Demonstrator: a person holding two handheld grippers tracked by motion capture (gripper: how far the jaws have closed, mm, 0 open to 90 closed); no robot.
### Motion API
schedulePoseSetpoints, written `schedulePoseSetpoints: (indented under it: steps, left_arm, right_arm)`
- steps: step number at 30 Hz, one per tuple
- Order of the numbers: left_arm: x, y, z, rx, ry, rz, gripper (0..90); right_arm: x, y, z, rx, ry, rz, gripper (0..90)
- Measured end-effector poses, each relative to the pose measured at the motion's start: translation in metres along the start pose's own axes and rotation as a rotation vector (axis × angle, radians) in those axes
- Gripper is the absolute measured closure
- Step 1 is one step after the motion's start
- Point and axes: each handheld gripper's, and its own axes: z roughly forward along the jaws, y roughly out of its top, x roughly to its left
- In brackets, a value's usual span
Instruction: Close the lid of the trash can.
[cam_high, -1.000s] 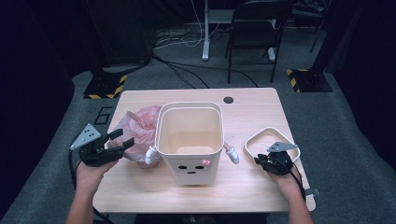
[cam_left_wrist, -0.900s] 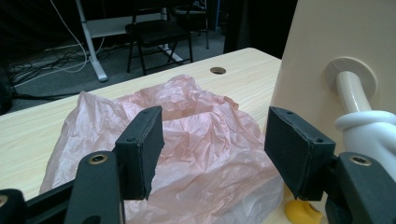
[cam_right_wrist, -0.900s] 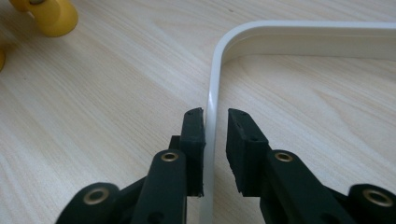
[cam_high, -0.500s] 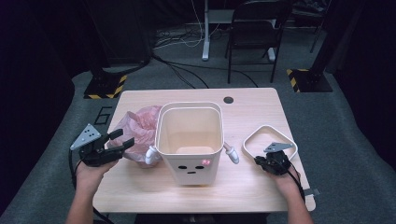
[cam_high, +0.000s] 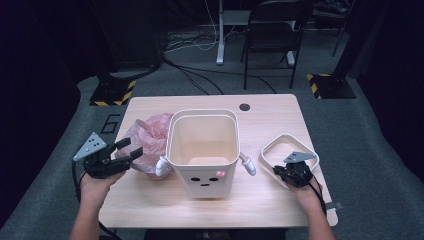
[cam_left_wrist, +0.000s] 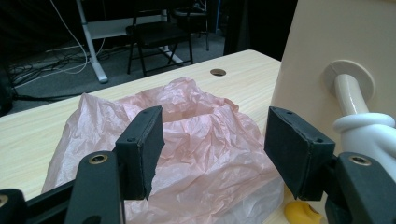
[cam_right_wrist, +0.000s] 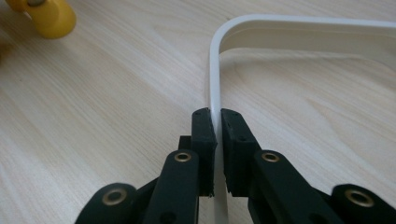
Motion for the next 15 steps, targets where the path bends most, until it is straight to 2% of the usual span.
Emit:
schedulePoseSetpoints:
  steps: [15]
  left_arm:
    - [0.0, -0.001, 0.001, 0.006, -0.001, 0.001, 37.2]
  right_arm:
    - [0.005, 0.006, -0.018, -0.087, 0.006, -0.01, 84.0]
